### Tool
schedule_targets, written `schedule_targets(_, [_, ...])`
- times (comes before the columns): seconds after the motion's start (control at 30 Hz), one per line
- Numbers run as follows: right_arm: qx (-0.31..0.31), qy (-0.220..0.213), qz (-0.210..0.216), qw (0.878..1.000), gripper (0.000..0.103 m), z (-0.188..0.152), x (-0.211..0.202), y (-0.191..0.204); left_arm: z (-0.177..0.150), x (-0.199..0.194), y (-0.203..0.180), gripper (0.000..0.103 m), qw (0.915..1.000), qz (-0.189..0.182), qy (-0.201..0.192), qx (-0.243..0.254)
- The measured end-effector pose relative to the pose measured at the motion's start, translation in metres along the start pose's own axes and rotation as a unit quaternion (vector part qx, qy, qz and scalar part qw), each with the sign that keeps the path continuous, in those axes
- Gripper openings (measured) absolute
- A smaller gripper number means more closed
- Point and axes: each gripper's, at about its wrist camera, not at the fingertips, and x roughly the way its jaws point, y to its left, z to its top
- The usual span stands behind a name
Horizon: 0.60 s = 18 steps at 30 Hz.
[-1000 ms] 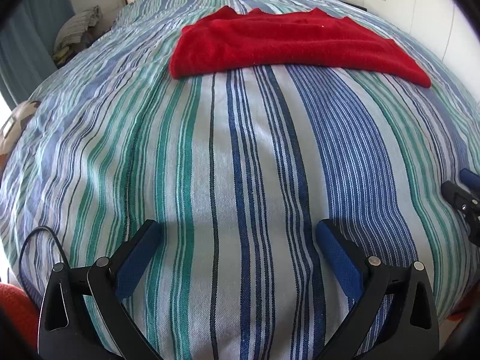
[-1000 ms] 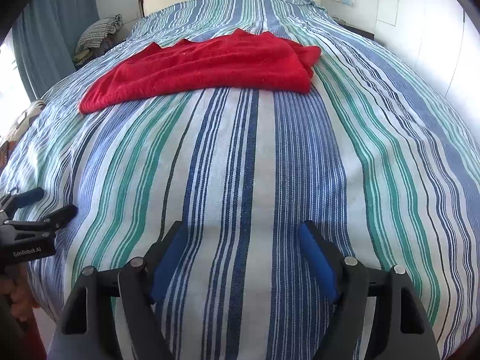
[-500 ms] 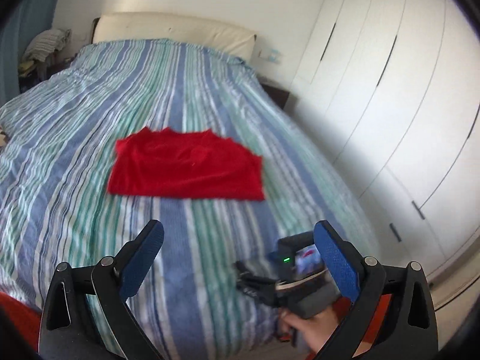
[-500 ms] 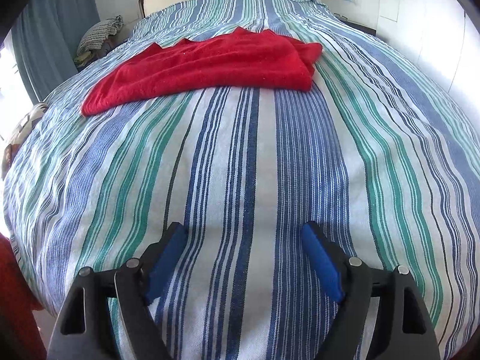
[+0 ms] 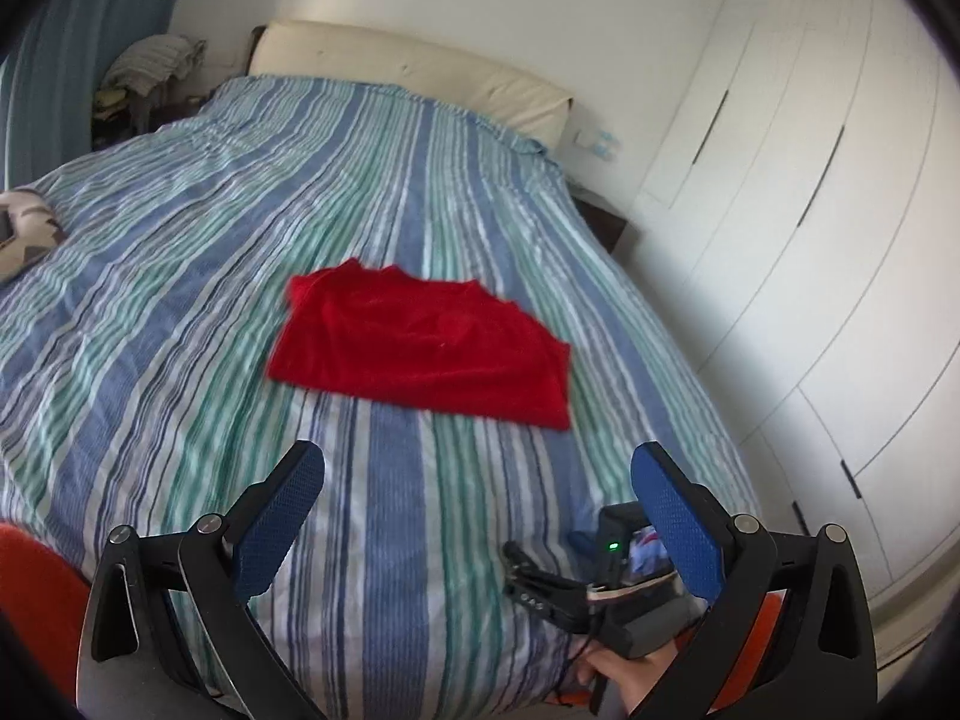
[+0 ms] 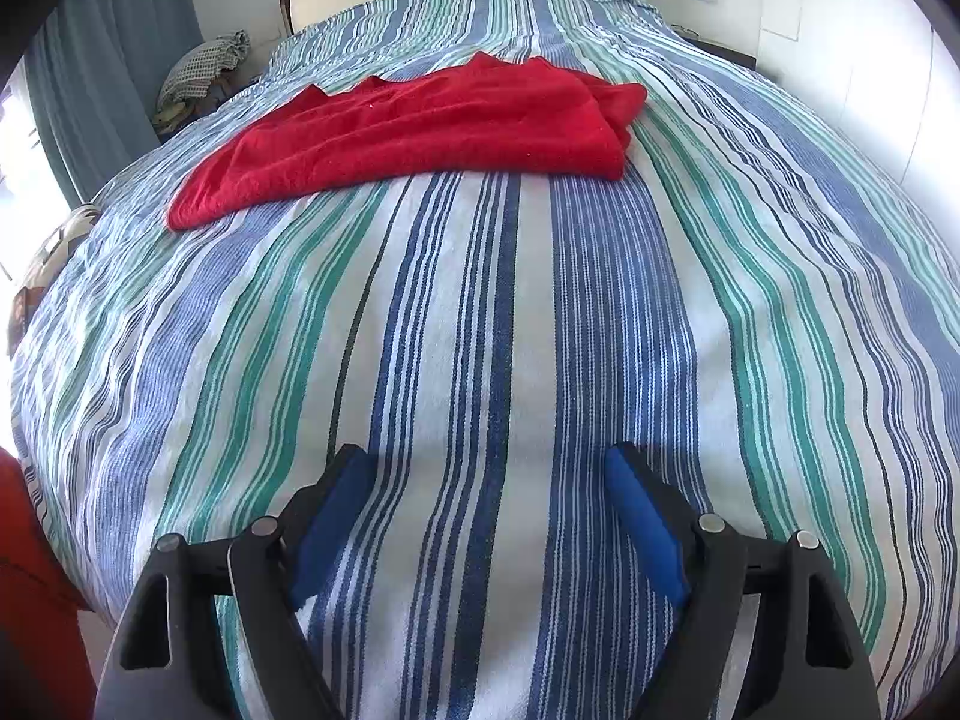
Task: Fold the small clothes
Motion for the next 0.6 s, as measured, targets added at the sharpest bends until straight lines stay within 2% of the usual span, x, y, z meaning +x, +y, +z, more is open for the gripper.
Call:
schedule_targets(0.13, [-0.004,-0.004,-0.004,1.0,0.082,-0.001,0.001,0.002,-0.018,0.021,0.027,0.102,0.9991,0.042,0.012,-0.002])
schedule_targets(0.27, [-0.003,-0.004,-0.002,1.0,0.083,-0.001,0.001,0.001,-0.032,0.043,0.046,0.102,0.9969,0.068,0.037,-0.011])
schedule_targets(0.43, [-0.005,-0.007,-0.003,1.0,0.085,-0.002,0.002,0.002,-0.05,0.061,0.056,0.102,0.9937,0.089,0.067,-0.005])
schedule_targets(0.6, [-0.007,-0.008,-0.003,1.0,0.087,-0.001,0.004,0.003,-0.056,0.072,0.055,0.102,0.9918,0.103,0.074,0.016])
